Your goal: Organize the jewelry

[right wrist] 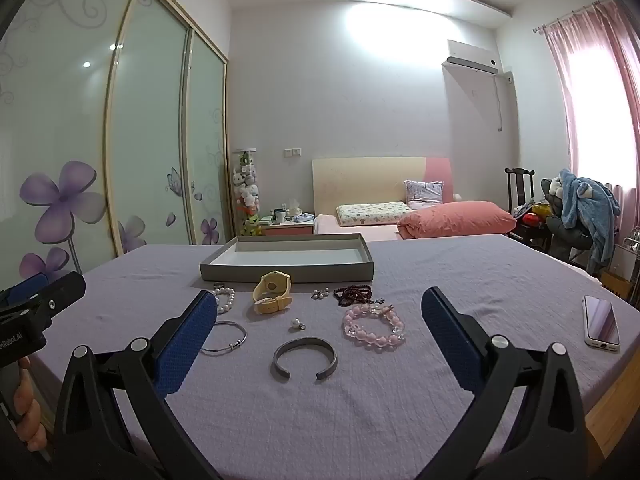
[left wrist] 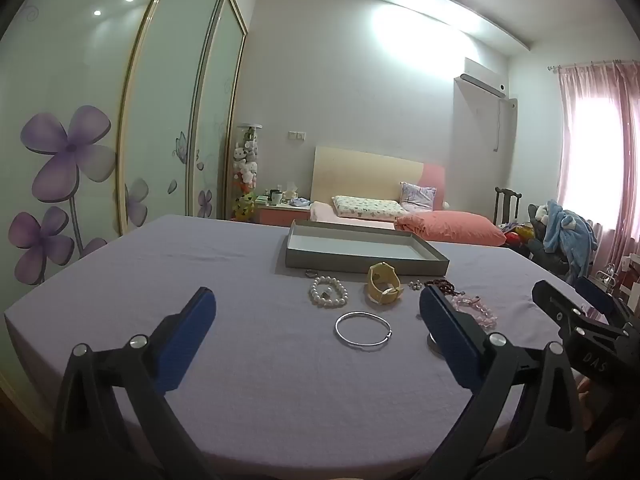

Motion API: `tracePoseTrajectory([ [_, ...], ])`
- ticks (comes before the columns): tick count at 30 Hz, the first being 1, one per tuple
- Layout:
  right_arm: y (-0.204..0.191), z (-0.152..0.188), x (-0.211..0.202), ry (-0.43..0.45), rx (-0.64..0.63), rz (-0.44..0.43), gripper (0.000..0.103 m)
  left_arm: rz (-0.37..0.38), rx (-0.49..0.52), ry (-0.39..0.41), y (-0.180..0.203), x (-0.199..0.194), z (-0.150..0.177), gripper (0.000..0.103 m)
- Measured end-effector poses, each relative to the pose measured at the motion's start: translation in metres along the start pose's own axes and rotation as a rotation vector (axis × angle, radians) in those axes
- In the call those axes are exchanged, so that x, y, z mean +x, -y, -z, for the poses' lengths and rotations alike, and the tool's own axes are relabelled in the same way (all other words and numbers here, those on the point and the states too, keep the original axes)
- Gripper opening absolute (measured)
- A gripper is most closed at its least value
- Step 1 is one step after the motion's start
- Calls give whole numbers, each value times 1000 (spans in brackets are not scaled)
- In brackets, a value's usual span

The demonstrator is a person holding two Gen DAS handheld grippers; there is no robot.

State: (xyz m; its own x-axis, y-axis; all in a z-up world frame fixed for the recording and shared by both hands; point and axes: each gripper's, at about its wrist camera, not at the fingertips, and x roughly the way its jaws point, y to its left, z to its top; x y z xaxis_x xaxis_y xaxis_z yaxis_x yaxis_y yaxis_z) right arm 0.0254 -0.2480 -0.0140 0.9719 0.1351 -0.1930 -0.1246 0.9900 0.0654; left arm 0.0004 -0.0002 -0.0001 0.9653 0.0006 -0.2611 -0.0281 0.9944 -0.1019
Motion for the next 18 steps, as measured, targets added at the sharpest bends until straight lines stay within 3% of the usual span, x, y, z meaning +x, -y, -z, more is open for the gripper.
tracePoseTrajectory([
  [18,0,0,0,0,3,1,101,-5,-1,5,-2,0,-1,99],
])
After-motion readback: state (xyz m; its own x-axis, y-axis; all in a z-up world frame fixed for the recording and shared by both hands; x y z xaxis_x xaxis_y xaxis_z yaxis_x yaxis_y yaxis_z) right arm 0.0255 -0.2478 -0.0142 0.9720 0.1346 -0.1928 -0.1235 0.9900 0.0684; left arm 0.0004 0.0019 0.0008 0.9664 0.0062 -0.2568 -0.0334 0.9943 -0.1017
